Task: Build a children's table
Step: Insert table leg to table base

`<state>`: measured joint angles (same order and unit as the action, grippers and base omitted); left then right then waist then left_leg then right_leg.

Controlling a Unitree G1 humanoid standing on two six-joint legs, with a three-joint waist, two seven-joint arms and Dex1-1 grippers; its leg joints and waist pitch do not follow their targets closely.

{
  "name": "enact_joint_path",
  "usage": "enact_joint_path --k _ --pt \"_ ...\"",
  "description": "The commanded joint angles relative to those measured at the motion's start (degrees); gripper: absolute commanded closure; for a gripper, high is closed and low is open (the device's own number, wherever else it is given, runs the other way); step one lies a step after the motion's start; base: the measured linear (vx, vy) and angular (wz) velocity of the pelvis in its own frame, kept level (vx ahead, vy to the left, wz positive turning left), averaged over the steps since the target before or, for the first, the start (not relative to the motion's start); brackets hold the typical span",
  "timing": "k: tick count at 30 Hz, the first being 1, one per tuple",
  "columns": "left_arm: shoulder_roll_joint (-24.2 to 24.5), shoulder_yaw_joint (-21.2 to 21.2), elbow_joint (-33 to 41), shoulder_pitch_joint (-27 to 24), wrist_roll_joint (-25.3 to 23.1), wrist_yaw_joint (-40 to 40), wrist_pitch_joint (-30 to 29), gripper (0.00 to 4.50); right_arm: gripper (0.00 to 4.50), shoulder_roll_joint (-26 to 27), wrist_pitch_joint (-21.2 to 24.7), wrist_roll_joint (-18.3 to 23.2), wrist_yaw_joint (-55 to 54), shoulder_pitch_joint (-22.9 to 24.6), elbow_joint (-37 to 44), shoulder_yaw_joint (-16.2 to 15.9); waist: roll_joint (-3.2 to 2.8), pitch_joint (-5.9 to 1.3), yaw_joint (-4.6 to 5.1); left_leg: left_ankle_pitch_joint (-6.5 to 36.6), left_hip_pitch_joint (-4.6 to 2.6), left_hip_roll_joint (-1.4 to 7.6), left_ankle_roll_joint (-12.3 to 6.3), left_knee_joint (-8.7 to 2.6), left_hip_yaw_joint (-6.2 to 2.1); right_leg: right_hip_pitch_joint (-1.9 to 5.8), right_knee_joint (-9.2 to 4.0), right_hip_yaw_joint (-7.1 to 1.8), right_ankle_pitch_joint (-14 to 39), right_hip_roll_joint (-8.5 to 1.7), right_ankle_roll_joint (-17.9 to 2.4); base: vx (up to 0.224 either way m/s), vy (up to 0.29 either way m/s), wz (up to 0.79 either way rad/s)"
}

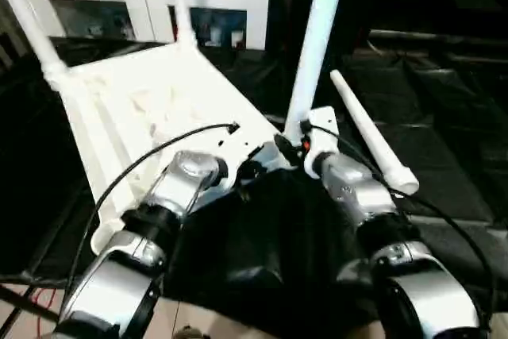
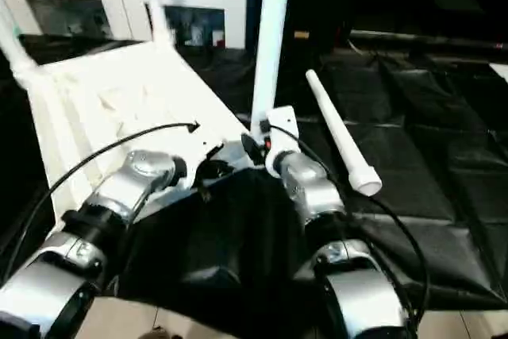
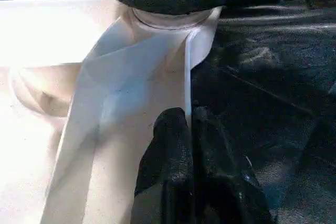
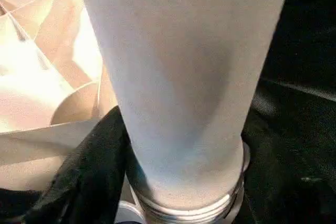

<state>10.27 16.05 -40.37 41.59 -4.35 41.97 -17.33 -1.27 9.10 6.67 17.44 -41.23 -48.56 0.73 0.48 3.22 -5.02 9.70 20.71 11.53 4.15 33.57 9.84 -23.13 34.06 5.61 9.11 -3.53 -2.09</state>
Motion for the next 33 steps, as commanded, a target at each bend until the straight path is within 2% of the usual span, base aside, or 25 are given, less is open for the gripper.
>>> enact_joint_path --k 1,3,6,10,12,13,15,19,24,25,26,27,33 --pt "-1.4 0.5 0.9 2.2 0.4 -0.2 3.3 4.5 0.97 3.0 1.1 1.0 4.3 0.0 -3.0 -2.1 -0.14 -4.08 -0.04 12.1 -0.42 1.63 -1.21 -3.75 -0.46 3.21 -4.31 -3.2 16.3 -5.09 -8.7 0.0 0.0 0.0" --pt "-0.3 1.4 1.5 1.4 0.4 2.3 5.5 4.5 0.74 1.9 0.7 0.0 6.9 0.4 -2.0 -3.4 -0.1 -3.98 -0.05 13.4 -0.56 1.59 -1.1 -3.79 -0.47 3.18 -4.69 -3.17 18.8 -5.2 -8.2 0.0 0.0 0.0" --pt "1.3 2.4 3.3 -0.3 0.7 6.6 7.6 4.5 0.74 -0.5 -0.2 -0.4 12.5 1.7 0.8 -5.3 -0.05 -3.99 -0.06 13.6 -0.48 1.65 -1.37 -3.83 -0.52 3.29 -4.71 -3.2 19.5 -5.14 -7.5 0.0 0.0 0.0" --pt "3.1 3.0 5.8 -2.6 1.4 11.2 9.6 4.5 0.74 -4.4 -2.1 -0.1 22.0 4.5 5.7 -7.6 -0.15 -4.12 -0.31 12.5 -0.46 2.06 -1.8 -3.8 -0.47 3.28 -4.17 -3.38 15.9 -5.22 -8.8 0.0 0.0 0.0" --pt "3.6 3.1 6.8 -3.3 2.0 13.0 10.0 4.5 0.74 -5.9 -3.7 -0.2 25.3 5.5 7.1 -8.3 -0.17 -4.0 -0.31 12.6 -0.57 1.99 -1.91 -3.79 -0.37 3.14 -4.26 -3.35 15.8 -5.08 -9.2 0.0 0.0 0.0" --pt "4.7 3.6 8.1 -4.3 2.7 15.5 10.5 4.5 0.74 -8.3 -4.8 -0.2 30.6 7.1 9.5 -9.7 -0.13 -4.01 -0.57 12.7 -0.5 2.01 -1.94 -3.73 -0.37 3.29 -4.2 -3.34 16.1 -5.21 -9.4 0.0 0.0 0.0" --pt "6.2 4.2 9.5 -5.6 3.7 19.2 11.5 4.5 0.74 -11.1 -4.1 0.4 36.7 8.9 12.6 -11.3 -0.06 -3.91 -0.79 12.9 -0.34 2.05 -2.56 -3.78 -0.34 3.34 -4.31 -3.31 16.7 -5.1 -8.9 0.0 0.0 0.0" --pt "8.7 4.1 12.7 -7.8 5.4 24.6 11.4 4.5 0.74 -14.7 -2.2 1.5 43.8 11.0 17.2 -13.2 -0.08 -3.79 -1.16 13.5 -0.45 2.21 -2.55 -3.89 -0.39 3.19 -4.44 -3.27 19.1 -5.07 -8.5 0.0 0.0 0.0" --pt "11.0 4.0 14.8 -9.5 5.9 28.4 11.2 4.5 0.74 -16.6 -1.4 1.7 47.6 12.2 19.2 -14.2 0.01 -3.64 -1.25 14.8 -0.6 2.1 -2.21 -3.88 -0.43 2.97 -4.9 -3.19 23.1 -5.14 -7.4 0.0 0.0 0.0" --pt "11.4 4.0 15.1 -9.8 5.8 28.9 11.3 4.5 1.0 -16.8 -1.1 1.8 48.1 12.3 19.5 -14.2 0.02 -3.6 -1.19 15.2 -0.66 2.0 -2.21 -3.89 -0.42 2.87 -5.09 -3.16 24.3 -5.06 -6.8 0.0 0.0 0.0" --pt "11.8 4.0 15.3 -10.0 5.8 29.2 11.2 4.5 1.07 -16.8 -1.0 1.9 48.4 12.4 19.8 -14.2 0.26 -3.7 -1.21 14.9 -0.64 1.98 -2.23 -3.85 -0.39 2.93 -5.07 -3.17 24.3 -5.08 -6.6 0.0 0.0 0.0" --pt "12.1 3.9 15.5 -10.2 5.9 29.6 11.2 4.5 1.07 -17.0 -0.8 1.8 48.7 12.6 20.1 -14.3 0.12 -3.71 -1.26 14.4 -0.63 2.01 -2.21 -3.87 -0.45 2.86 -4.98 -3.2 24.1 -5.12 -6.7 0.0 0.0 0.0" --pt "13.3 3.4 16.3 -11.0 5.9 30.6 10.8 4.5 1.59 -17.1 0.1 1.5 49.8 13.2 21.0 -15.0 0.16 -3.77 -1.32 13.5 -0.55 2.1 -2.11 -3.89 -0.45 2.87 -4.63 -3.21 21.8 -5.06 -7.4 0.0 0.0 0.0"
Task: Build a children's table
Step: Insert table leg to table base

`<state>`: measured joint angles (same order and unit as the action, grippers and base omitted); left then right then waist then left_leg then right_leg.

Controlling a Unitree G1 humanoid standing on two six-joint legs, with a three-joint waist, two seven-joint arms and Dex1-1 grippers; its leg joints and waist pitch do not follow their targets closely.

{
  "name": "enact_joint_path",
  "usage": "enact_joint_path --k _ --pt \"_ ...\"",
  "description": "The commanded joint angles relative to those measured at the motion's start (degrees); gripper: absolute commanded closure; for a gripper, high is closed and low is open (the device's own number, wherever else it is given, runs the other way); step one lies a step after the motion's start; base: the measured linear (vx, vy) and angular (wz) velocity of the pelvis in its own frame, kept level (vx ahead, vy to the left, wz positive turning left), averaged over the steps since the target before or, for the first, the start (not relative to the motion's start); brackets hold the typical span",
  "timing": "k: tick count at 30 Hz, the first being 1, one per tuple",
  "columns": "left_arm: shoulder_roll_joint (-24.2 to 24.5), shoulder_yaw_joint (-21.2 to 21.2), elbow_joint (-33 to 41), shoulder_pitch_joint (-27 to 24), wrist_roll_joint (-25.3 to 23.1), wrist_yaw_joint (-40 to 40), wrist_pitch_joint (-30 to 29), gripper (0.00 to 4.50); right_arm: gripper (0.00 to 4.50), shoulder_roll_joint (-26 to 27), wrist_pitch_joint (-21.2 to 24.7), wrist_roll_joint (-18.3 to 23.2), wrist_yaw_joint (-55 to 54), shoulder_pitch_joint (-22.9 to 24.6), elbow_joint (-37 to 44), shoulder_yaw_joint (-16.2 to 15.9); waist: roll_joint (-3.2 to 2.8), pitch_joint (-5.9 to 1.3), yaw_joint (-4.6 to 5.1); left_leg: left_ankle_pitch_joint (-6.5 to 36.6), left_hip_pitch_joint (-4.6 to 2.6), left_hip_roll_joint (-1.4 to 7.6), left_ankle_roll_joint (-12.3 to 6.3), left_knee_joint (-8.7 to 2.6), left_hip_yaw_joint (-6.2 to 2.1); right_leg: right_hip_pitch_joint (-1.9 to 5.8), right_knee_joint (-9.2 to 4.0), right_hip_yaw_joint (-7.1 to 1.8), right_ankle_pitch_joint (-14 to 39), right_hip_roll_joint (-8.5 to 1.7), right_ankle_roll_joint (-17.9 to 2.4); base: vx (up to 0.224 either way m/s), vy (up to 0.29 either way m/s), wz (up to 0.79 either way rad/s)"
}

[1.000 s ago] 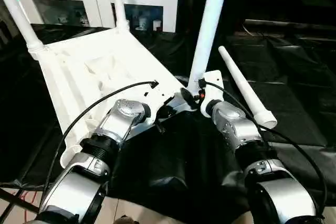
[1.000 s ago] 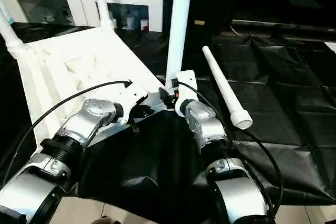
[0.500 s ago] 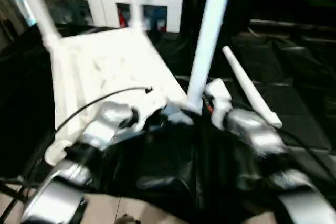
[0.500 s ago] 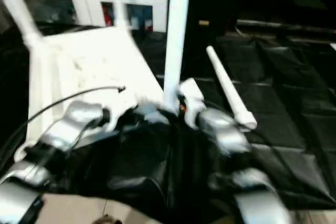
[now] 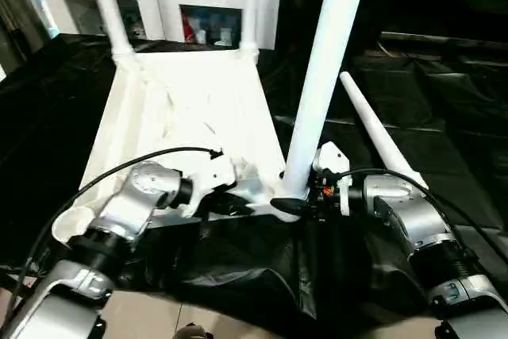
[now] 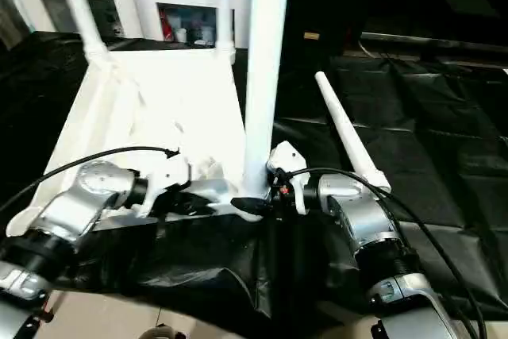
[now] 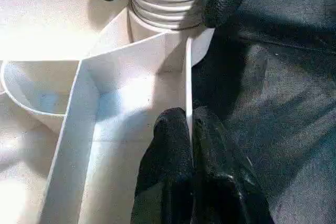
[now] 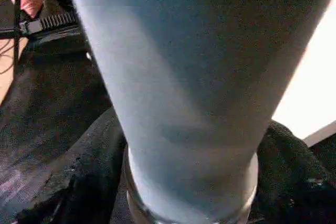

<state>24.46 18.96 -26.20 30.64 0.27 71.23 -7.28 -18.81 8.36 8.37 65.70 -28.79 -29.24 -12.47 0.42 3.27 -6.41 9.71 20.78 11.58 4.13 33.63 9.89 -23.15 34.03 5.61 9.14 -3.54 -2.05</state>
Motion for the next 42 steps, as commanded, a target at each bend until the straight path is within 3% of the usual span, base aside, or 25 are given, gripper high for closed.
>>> enact_joint_path --k 1,5,8,10,14,17,21,23,24,26,27,28,30,34,42 --pt "-0.8 0.4 2.3 -0.2 1.3 1.3 0.6 4.5 1.59 0.5 1.1 -0.2 1.7 0.9 1.8 -1.9 0.24 -3.8 0.11 13.6 -0.64 1.98 -2.1 -3.92 -0.45 2.86 -4.7 -3.2 22.2 -5.01 -7.2 0.0 0.0 0.0" --pt "-1.3 -0.2 2.2 -0.1 1.7 0.3 -0.1 4.5 1.74 1.5 1.3 -0.4 0.2 1.0 1.3 -1.8 0.34 -3.76 0.1 13.6 -0.64 1.94 -2.08 -3.91 -0.44 2.82 -4.82 -3.22 23.4 -5.1 -6.7 0.0 0.0 0.0" --pt "-3.2 -1.1 -0.3 1.5 0.1 -5.3 -2.0 4.5 1.76 4.1 1.8 -1.4 -6.0 0.1 -1.8 -0.6 0.36 -3.64 0.31 14.1 -0.71 1.91 -1.72 -3.97 -0.47 2.67 -4.92 -3.2 24.5 -5.08 -6.5 0.0 0.0 0.0" --pt "-4.8 -2.0 -1.9 2.7 -0.3 -8.9 -2.9 4.5 1.76 5.9 2.1 -2.2 -10.6 -0.8 -4.3 0.3 0.4 -3.22 0.65 16.7 -1.18 1.49 -0.94 -3.92 -0.55 2.38 -5.92 -2.82 31.0 -5.17 -4.9 0.0 0.0 0.0" --pt "-9.0 -3.7 -4.1 5.8 -0.6 -15.8 -6.3 4.5 1.77 11.5 2.7 -3.0 -24.5 -4.9 -12.7 3.6 0.31 -3.16 1.71 18.5 -1.41 1.17 -0.03 -3.77 -0.9 2.32 -6.75 -2.25 36.3 -5.37 -2.7 0.0 0.0 0.0" --pt "-11.9 -4.6 -5.9 8.1 -1.2 -21.1 -9.2 4.5 1.77 15.6 2.5 -2.5 -33.1 -8.0 -17.9 6.3 0.21 -3.31 2.48 18.7 -1.29 1.08 0.32 -3.8 -1.07 2.37 -6.87 -1.99 36.1 -5.27 -2.3 0.0 0.0 0.0" --pt "-14.7 -5.5 -8.9 10.9 -2.8 -27.7 -10.0 4.5 1.77 19.3 1.5 -2.3 -40.1 -10.9 -22.4 8.4 0.1 -3.53 2.84 18.0 -1.35 1.22 -0.42 -3.9 -0.96 2.35 -6.58 -2.23 31.5 -5.16 -4.2 0.0 0.0 0.0" --pt "-16.1 -5.5 -10.6 12.2 -3.9 -30.4 -9.6 4.5 1.77 21.6 -2.2 -4.2 -43.5 -12.4 -24.6 7.9 0.18 -3.7 2.74 16.5 -1.01 1.45 -0.58 -4.03 -0.92 2.5 -6.09 -2.52 28.2 -5.25 -5.1 0.0 0.0 0.0" --pt "-16.4 -5.5 -10.8 12.3 -3.9 -30.6 -9.4 4.5 1.77 22.2 -3.5 -4.5 -43.1 -12.9 -25.6 8.0 0.27 -3.8 2.58 15.9 -1.04 1.55 -0.77 -4.03 -0.81 2.5 -5.78 -2.74 26.0 -5.35 -5.9 0.0 0.0 0.0" --pt "-16.4 -5.3 -10.4 12.1 -3.8 -30.2 -9.2 4.5 1.07 22.7 -4.2 -3.7 -41.6 -13.5 -26.6 8.8 0.31 -4.05 2.38 14.0 -0.77 1.59 -1.33 -3.97 -0.65 2.87 -5.1 -2.97 21.6 -5.29 -7.4 0.0 0.0 0.0" --pt "-16.3 -5.1 -10.1 11.9 -3.7 -29.9 -9.1 4.5 1.07 22.8 -4.2 -3.0 -40.9 -13.6 -26.7 9.3 0.25 -4.16 2.25 12.9 -0.86 1.64 -1.81 -3.87 -0.5 2.82 -4.77 -3.14 18.9 -5.31 -8.5 0.0 0.0 0.0" --pt "-16.1 -4.9 -9.9 11.7 -3.8 -29.4 -8.8 4.5 1.01 23.0 -3.9 -1.7 -39.1 -13.8 -26.6 10.6 0.36 -4.16 2.21 11.6 -0.5 1.54 -2.37 -3.87 -0.41 3.19 -4.49 -3.17 16.8 -5.26 -9.1 0.0 0.0 0.0" --pt "-15.8 -4.6 -9.6 11.3 -3.9 -28.5 -8.1 4.5 0.81 22.6 -4.3 -2.0 -38.2 -13.8 -26.3 10.2 0.34 -4.26 1.96 10.0 -0.37 1.54 -3.02 -3.84 -0.36 3.43 -4.21 -3.16 14.9 -5.24 -9.5 0.0 0.0 0.0" --pt "-13.9 -3.5 -7.6 9.4 -3.4 -23.9 -6.7 4.5 0.53 20.3 -5.6 -3.6 -32.7 -13.1 -24.9 7.8 0.25 -4.13 1.67 10.0 -0.27 1.69 -3.0 -3.97 -0.36 3.55 -4.23 -3.13 15.3 -5.27 -9.6 0.0 0.0 0.0" --pt "-8.5 -1.7 -3.2 5.5 -1.7 -13.3 -4.4 4.5 0.53 12.7 -5.1 -2.8 -13.8 -8.1 -15.8 3.6 0.18 -4.07 1.18 11.0 -0.71 2.09 -3.21 -4.0 -0.24 3.33 -4.13 -3.24 15.4 -5.08 -9.9 0.0 0.0 0.0"
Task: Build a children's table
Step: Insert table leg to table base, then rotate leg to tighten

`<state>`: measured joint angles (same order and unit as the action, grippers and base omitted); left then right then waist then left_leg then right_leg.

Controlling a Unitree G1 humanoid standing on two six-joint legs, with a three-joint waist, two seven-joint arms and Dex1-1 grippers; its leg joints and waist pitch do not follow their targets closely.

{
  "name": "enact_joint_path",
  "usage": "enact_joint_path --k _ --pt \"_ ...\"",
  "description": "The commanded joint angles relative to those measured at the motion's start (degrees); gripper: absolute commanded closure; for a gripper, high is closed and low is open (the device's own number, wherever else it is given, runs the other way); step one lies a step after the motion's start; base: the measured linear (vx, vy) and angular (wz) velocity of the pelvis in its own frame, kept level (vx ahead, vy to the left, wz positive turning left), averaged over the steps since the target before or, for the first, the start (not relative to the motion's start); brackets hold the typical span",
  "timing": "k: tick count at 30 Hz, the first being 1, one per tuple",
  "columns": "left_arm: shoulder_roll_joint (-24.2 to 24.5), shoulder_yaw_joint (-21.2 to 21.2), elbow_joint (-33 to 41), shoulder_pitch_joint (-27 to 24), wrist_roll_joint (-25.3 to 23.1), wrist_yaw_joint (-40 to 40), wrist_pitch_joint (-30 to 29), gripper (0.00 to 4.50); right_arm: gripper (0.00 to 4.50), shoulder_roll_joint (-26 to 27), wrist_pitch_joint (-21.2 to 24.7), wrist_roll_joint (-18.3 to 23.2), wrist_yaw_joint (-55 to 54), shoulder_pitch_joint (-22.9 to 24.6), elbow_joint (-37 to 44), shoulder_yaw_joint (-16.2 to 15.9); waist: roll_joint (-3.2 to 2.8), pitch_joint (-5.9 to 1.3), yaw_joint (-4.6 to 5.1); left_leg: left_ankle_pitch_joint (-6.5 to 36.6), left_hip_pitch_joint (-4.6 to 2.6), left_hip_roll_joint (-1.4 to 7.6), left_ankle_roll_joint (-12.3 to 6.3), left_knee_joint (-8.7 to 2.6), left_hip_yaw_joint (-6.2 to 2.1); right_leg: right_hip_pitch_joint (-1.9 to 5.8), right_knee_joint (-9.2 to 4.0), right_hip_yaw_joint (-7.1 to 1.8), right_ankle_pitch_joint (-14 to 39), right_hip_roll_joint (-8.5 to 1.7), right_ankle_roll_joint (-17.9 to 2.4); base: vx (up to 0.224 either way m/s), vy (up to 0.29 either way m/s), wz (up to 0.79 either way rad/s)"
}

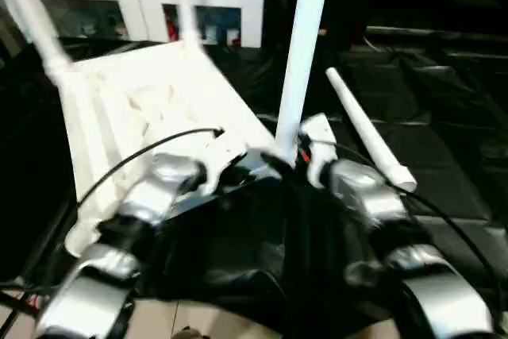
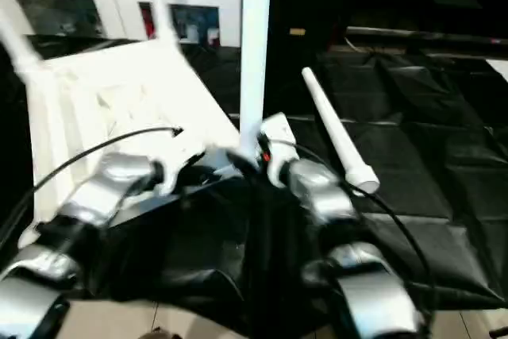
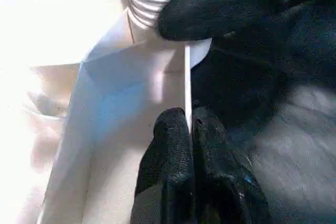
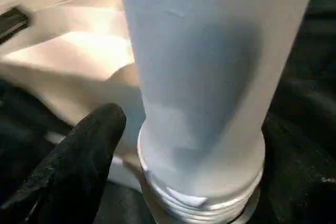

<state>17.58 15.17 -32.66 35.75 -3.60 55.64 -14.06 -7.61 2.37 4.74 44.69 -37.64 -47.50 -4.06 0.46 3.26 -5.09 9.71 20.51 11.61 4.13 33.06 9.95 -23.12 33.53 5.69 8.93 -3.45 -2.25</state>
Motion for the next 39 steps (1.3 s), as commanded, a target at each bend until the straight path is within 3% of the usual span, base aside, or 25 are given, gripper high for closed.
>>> enact_joint_path --k 1,8,12,16,21,26,28,30,33,34,36,37,38,39 --pt "-1.0 2.2 3.8 0.0 2.4 3.4 2.6 4.5 0.53 0.6 1.3 1.1 9.4 1.4 3.6 -5.3 0.23 -4.01 -0.27 11.2 -0.42 2.05 -3.22 -3.46 -0.28 3.34 -3.66 -3.27 15.9 -5.1 -9.8 0.0 0.0 0.0" --pt "3.2 3.3 8.1 -3.1 4.3 12.6 4.0 4.5 0.53 -5.8 4.0 2.3 22.3 5.2 11.1 -8.4 0.09 -4.02 -1.42 11.2 -0.49 2.29 -3.43 -3.4 -0.19 3.15 -3.6 -3.34 16.6 -5.17 -9.2 0.0 0.0 0.0" --pt "4.7 3.7 9.1 -4.2 4.5 15.1 4.7 4.5 0.53 -7.2 4.7 2.2 24.6 6.2 13.0 -9.0 0.11 -3.8 -1.57 12.6 -0.64 2.19 -2.71 -3.56 -0.23 2.89 -4.07 -3.3 19.8 -5.14 -8.3 0.0 0.0 0.0" --pt "5.8 3.9 9.8 -4.9 4.7 16.7 4.7 4.5 0.96 -8.0 5.9 2.5 26.3 6.7 14.5 -9.4 0.14 -3.8 -1.44 13.6 -0.8 2.15 -2.08 -3.6 -0.36 2.84 -4.35 -3.25 22.1 -5.18 -7.6 0.0 0.0 0.0" --pt "6.7 4.1 10.8 -5.7 4.9 18.2 4.3 4.5 1.38 -8.5 7.6 2.8 27.5 7.8 16.8 -10.2 0.22 -4.04 -1.59 11.3 -0.49 2.2 -2.59 -3.52 -0.33 3.03 -3.72 -3.29 18.0 -5.05 -8.3 0.0 0.0 0.0" --pt "6.7 4.0 10.6 -5.9 4.9 17.9 4.2 4.5 1.71 -8.2 8.1 2.6 27.5 8.3 17.2 -10.4 0.21 -3.91 -1.58 11.9 -0.55 2.11 -2.33 -3.53 -0.32 3.01 -3.91 -3.24 19.3 -5.1 -8.3 0.0 0.0 0.0" --pt "6.2 3.6 10.3 -5.7 4.8 17.0 4.0 4.5 1.72 -7.6 8.0 2.4 26.3 8.3 16.8 -10.2 0.28 -3.9 -1.56 12.3 -0.61 2.1 -2.16 -3.53 -0.31 2.98 -4.06 -3.25 20.3 -5.16 -7.9 0.0 0.0 0.0" --pt "4.0 2.0 8.6 -4.3 4.6 12.4 2.6 4.5 1.78 -5.0 6.9 0.8 18.6 7.3 13.2 -8.5 0.36 -3.89 -1.51 12.2 -0.58 2.07 -2.05 -3.54 -0.33 3.01 -4.08 -3.27 20.8 -5.19 -7.6 0.0 0.0 0.0" --pt "1.8 0.6 7.2 -2.9 4.4 8.2 1.4 4.5 1.79 -2.4 6.2 -0.7 10.0 5.6 8.7 -6.7 0.37 -3.57 -0.98 13.8 -0.83 1.87 -1.12 -3.68 -0.47 2.74 -4.7 -3.11 24.9 -5.3 -6.7 0.0 0.0 0.0" --pt "1.2 0.3 6.7 -2.3 4.2 6.7 1.1 4.5 1.8 -1.6 6.2 -1.1 6.9 4.9 7.2 -6.1 0.58 -3.42 -0.49 15.2 -0.98 1.58 -0.34 -3.68 -0.67 2.85 -5.18 -2.85 29.2 -5.47 -5.5 0.0 0.0 0.0" --pt "-0.4 -0.5 5.7 -1.0 3.5 2.9 -0.4 4.5 1.8 0.6 7.2 -1.3 -0.1 3.4 3.9 -4.2 0.54 -3.43 0.2 15.7 -1.14 1.47 -0.01 -3.6 -0.73 2.61 -5.55 -2.77 31.1 -5.41 -4.6 0.0 0.0 0.0" --pt "-1.2 -0.8 4.9 0.0 2.9 0.5 -1.3 4.5 1.8 1.7 7.4 -1.2 -3.2 2.6 2.4 -3.3 0.85 -3.52 0.44 15.4 -0.81 1.42 -0.16 -3.6 -0.81 2.92 -5.49 -2.69 31.3 -5.45 -4.1 0.0 0.0 0.0" --pt "-1.7 -1.0 4.3 0.6 2.4 -1.0 -1.8 4.5 1.8 2.4 7.3 -1.2 -5.2 2.1 1.4 -2.8 0.65 -3.54 0.52 15.3 -0.99 1.38 -0.35 -3.57 -0.74 2.62 -5.61 -2.78 31.1 -5.37 -4.1 0.0 0.0 0.0" --pt "-2.7 -1.4 3.3 1.7 1.8 -3.6 -2.3 4.5 1.8 3.6 7.7 -0.6 -8.2 1.3 -0.1 -1.6 0.83 -3.61 0.45 15.2 -1.12 1.38 -0.54 -3.44 -0.69 2.58 -5.66 -2.78 30.8 -5.41 -4.0 0.0 0.0 0.0"
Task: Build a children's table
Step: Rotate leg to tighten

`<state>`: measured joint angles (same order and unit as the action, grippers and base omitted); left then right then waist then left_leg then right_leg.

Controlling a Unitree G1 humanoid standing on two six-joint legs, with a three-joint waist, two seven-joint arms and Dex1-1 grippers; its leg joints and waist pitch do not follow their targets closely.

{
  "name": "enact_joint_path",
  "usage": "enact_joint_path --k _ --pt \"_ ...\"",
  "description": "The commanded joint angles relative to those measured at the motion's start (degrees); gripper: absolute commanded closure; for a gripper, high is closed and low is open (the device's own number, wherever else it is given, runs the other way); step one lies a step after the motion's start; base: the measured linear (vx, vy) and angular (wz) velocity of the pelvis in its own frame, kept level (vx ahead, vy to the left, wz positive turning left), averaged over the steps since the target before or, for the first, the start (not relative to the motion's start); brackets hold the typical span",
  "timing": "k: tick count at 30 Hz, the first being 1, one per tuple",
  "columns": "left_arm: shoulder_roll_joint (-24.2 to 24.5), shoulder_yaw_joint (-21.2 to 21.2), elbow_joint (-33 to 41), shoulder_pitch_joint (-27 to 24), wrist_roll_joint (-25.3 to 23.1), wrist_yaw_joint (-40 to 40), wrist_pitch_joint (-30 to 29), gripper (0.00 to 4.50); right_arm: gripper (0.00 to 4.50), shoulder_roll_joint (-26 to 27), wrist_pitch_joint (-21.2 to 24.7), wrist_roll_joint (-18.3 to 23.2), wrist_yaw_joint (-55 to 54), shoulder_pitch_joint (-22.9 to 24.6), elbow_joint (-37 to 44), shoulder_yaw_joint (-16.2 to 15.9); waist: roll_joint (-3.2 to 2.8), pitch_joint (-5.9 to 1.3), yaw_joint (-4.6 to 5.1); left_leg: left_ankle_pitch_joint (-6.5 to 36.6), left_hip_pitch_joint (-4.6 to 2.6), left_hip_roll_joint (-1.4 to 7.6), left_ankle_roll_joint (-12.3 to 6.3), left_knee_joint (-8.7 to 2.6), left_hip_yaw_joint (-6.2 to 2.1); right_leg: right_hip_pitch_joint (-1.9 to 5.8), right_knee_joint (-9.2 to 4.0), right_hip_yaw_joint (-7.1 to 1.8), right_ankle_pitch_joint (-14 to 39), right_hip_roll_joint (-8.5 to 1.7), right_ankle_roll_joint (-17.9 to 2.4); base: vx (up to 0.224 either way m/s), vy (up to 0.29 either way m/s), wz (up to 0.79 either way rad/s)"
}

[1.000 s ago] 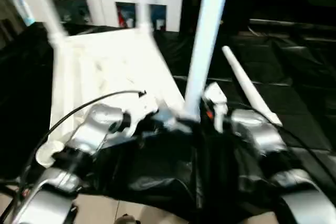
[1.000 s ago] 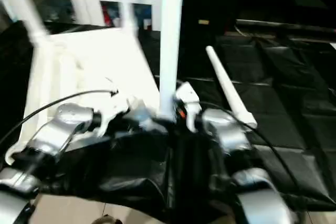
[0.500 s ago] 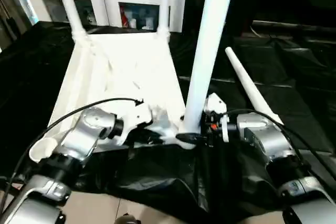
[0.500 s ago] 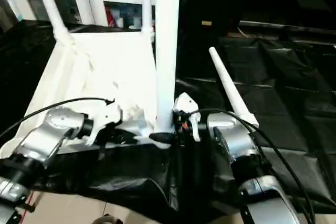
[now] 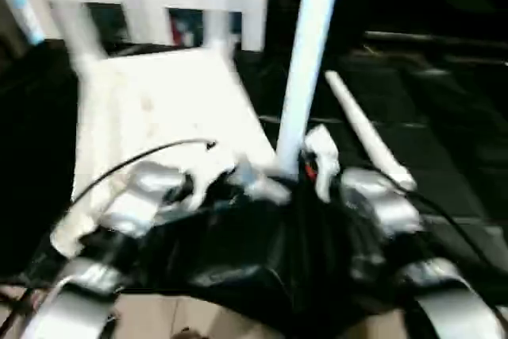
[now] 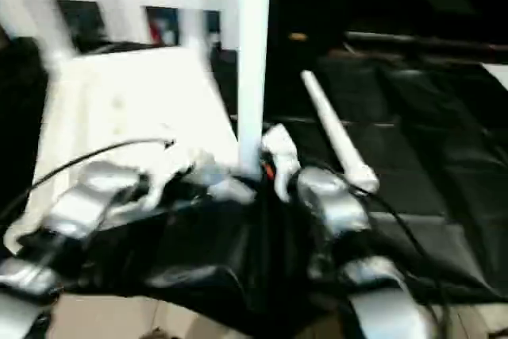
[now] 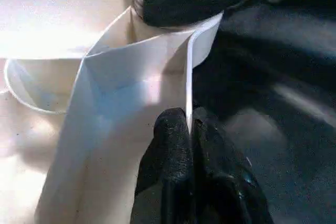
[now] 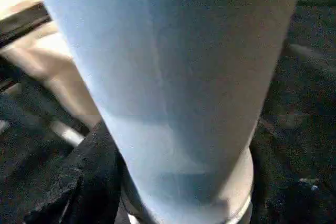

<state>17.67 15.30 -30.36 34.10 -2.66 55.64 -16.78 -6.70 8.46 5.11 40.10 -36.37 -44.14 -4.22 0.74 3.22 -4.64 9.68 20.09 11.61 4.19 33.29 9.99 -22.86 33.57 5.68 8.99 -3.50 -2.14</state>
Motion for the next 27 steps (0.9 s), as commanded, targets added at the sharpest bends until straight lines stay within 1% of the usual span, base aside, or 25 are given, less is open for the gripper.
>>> enact_joint_path --k 1,2,3,4,6,7,8,9,10,12,13,14,15,16,17,18,19,20,23,24,25,26,27 --pt "-4.0 -2.2 0.2 4.5 0.6 -6.5 -0.7 4.5 1.8 4.1 1.9 -0.2 -7.4 -1.0 -5.2 0.0 0.62 -3.53 0.0 14.9 -0.73 1.42 -0.87 -3.69 -0.64 2.2 -5.65 -2.87 30.1 -5.34 -4.5 0.0 0.0 0.0" --pt "-5.2 -2.9 -0.4 5.4 0.3 -9.6 -1.7 4.5 1.8 5.4 2.1 0.5 -10.6 -1.9 -6.6 1.2 0.53 -3.6 0.1 14.3 -0.63 1.46 -0.73 -3.69 -0.62 2.24 -5.4 -2.97 29.2 -5.34 -4.8 0.0 0.0 0.0" --pt "-5.2 -2.9 -0.4 5.4 0.3 -9.6 -1.7 4.5 1.8 5.4 2.1 0.5 -10.6 -1.9 -6.6 1.2 0.44 -3.73 0.04 13.8 -0.65 1.46 -0.46 -3.7 -0.68 2.35 -5.29 -2.86 28.1 -5.25 -5.1 0.0 0.0 0.0" --pt "-6.3 -3.5 -0.9 6.2 0.1 -12.1 -2.6 4.5 1.8 6.4 1.9 0.7 -13.3 -2.6 -7.8 2.0 0.42 -3.79 -0.05 13.2 -0.49 1.65 -0.71 -3.76 -0.62 2.37 -4.97 -3.05 25.8 -5.27 -5.7 0.0 0.0 0.0" --pt "-7.7 -4.0 -1.2 6.8 -0.6 -15.2 -3.4 4.5 1.8 8.0 0.6 0.0 -15.8 -3.4 -8.9 2.0 0.44 -4.03 -0.25 12.1 -0.41 1.65 -0.95 -3.68 -0.54 2.54 -4.52 -3.16 22.3 -5.22 -6.5 0.0 0.0 0.0" --pt "-8.3 -4.0 -1.1 6.9 -0.8 -15.8 -3.5 4.5 1.8 8.8 -0.6 -0.5 -15.8 -3.5 -9.1 1.7 0.44 -4.14 -0.35 10.8 -0.26 1.66 -1.35 -3.64 -0.41 2.6 -4.09 -3.33 18.9 -5.16 -7.4 0.0 0.0 0.0" --pt "-8.4 -3.9 -1.1 6.9 -0.8 -15.9 -3.6 4.5 1.45 8.9 -1.0 -0.6 -15.8 -3.5 -9.2 1.6 0.54 -4.24 -0.39 9.9 -0.03 1.65 -1.52 -3.61 -0.4 2.82 -3.8 -3.34 17.3 -5.21 -7.8 0.0 0.0 0.0" --pt "-8.7 -3.8 -1.0 6.9 -0.9 -16.2 -3.7 4.5 1.25 9.4 -2.2 -1.1 -15.8 -3.6 -9.5 1.3 0.61 -4.27 -0.49 9.3 0.05 1.55 -1.8 -3.58 -0.34 2.93 -3.72 -3.36 16.1 -5.18 -8.1 0.0 0.0 0.0" --pt "-8.9 -3.4 -0.7 6.6 -0.6 -15.6 -3.4 4.5 1.11 9.8 -3.7 -1.6 -15.2 -3.8 -9.6 1.1 0.58 -4.39 -0.66 7.8 0.14 1.51 -2.58 -3.49 -0.22 2.99 -3.36 -3.37 13.3 -5.18 -8.9 0.0 0.0 0.0" --pt "-8.8 -2.6 0.2 5.8 -0.1 -13.7 -2.6 4.5 1.04 10.0 -4.7 -1.4 -14.0 -4.0 -9.6 1.4 0.56 -4.26 -0.61 7.8 0.27 1.49 -2.93 -3.52 -0.21 3.12 -3.39 -3.35 13.3 -5.19 -9.2 0.0 0.0 0.0" --pt "-8.6 -2.2 0.8 5.3 0.2 -12.3 -2.2 4.5 0.74 9.6 -4.8 -1.4 -12.9 -3.9 -9.2 1.1 0.46 -4.2 -0.63 8.2 0.14 1.54 -2.99 -3.55 -0.22 3.08 -3.48 -3.33 13.9 -5.16 -9.1 0.0 0.0 0.0" --pt "-8.5 -2.1 1.0 5.1 0.3 -11.9 -2.1 4.5 0.65 9.5 -5.0 -1.5 -12.6 -3.8 -9.0 1.0 0.43 -4.18 -0.6 8.4 0.1 1.58 -2.98 -3.59 -0.23 3.05 -3.53 -3.32 14.2 -5.13 -9.0 0.0 0.0 0.0" --pt "-8.1 -1.6 1.5 4.5 0.4 -10.9 -1.6 4.5 0.61 8.9 -5.3 -1.8 -11.5 -3.5 -8.4 0.3 0.26 -4.14 -0.57 9.0 0.0 1.64 -2.83 -3.62 -0.26 2.98 -3.62 -3.32 14.9 -5.12 -9.0 0.0 0.0 0.0" --pt "-7.4 -1.1 2.3 3.7 0.7 -9.1 -1.2 4.5 0.54 7.8 -5.4 -1.8 -8.7 -2.9 -7.1 -0.7 0.27 -4.13 -0.52 9.6 0.01 1.72 -2.75 -3.65 -0.29 3.03 -3.64 -3.3 15.3 -5.15 -9.0 0.0 0.0 0.0" --pt "-7.4 -1.1 2.3 3.7 0.7 -9.1 -1.2 4.5 0.41 7.8 -5.4 -1.8 -8.7 -2.9 -7.1 -0.7 0.33 -4.08 -0.5 9.7 0.09 1.71 -2.8 -3.69 -0.31 3.11 -3.7 -3.28 15.5 -5.15 -8.9 0.0 0.0 0.0" --pt "-7.1 -0.9 2.6 3.4 0.9 -8.2 -1.0 4.5 0.41 7.3 -5.4 -1.7 -7.2 -2.6 -6.4 -1.0 0.28 -4.05 -0.41 9.9 0.1 1.72 -2.8 -3.71 -0.33 3.12 -3.7 -3.33 15.5 -5.13 -8.9 0.0 0.0 0.0" --pt "-6.2 -0.4 3.1 2.6 1.2 -5.8 0.2 4.5 0.41 5.9 -5.6 -1.4 -3.2 -1.6 -4.6 -1.9 0.22 -4.06 -0.43 10.1 0.06 1.71 -2.82 -3.7 -0.32 3.14 -3.75 -3.31 15.7 -5.14 -8.8 0.0 0.0 0.0" --pt "-5.7 -0.1 3.4 2.2 1.5 -4.5 0.6 4.5 0.41 5.0 -5.8 -1.3 -1.0 -1.1 -3.6 -2.4 0.41 -4.01 -0.47 10.4 0.16 1.68 -3.13 -3.64 -0.27 3.23 -3.79 -3.34 16.0 -5.12 -8.5 0.0 0.0 0.0" --pt "-4.0 0.7 4.8 0.8 2.8 0.3 1.8 4.5 0.41 2.0 -5.5 -0.6 6.6 0.8 0.0 -3.7 0.2 -4.0 -0.61 10.7 0.05 1.8 -3.31 -3.67 -0.36 3.15 -3.89 -3.34 16.9 -5.17 -8.4 0.0 0.0 0.0" --pt "-3.5 0.9 5.1 0.6 3.0 1.4 2.3 4.5 0.41 1.3 -5.5 -0.5 8.0 1.1 0.6 -4.0 0.32 -4.0 -0.65 10.6 0.05 1.83 -3.3 -3.68 -0.35 3.18 -3.8 -3.35 16.7 -5.09 -8.5 0.0 0.0 0.0" --pt "-2.9 1.1 5.5 0.2 3.4 3.1 3.2 4.5 0.41 0.1 -5.4 -0.4 10.2 1.6 1.6 -4.6 0.27 -3.96 -0.68 10.5 0.05 1.83 -3.33 -3.72 -0.36 3.13 -3.85 -3.35 16.6 -5.05 -8.6 0.0 0.0 0.0" --pt "-1.4 1.6 6.3 -0.5 3.8 6.0 4.0 4.5 0.41 -2.7 -4.9 -0.2 15.2 2.9 3.7 -5.9 0.18 -3.95 -0.7 10.7 0.0 1.82 -3.33 -3.68 -0.32 3.07 -3.87 -3.34 16.6 -5.03 -8.9 0.0 0.0 0.0" --pt "-1.0 1.8 6.3 -0.6 3.8 6.7 4.3 4.5 0.41 -3.4 -4.9 -0.1 16.4 3.1 4.2 -6.2 0.12 -3.98 -1.03 11.0 -0.16 1.89 -3.56 -3.58 -0.2 3.09 -3.91 -3.32 16.6 -4.91 -8.8 0.0 0.0 0.0"
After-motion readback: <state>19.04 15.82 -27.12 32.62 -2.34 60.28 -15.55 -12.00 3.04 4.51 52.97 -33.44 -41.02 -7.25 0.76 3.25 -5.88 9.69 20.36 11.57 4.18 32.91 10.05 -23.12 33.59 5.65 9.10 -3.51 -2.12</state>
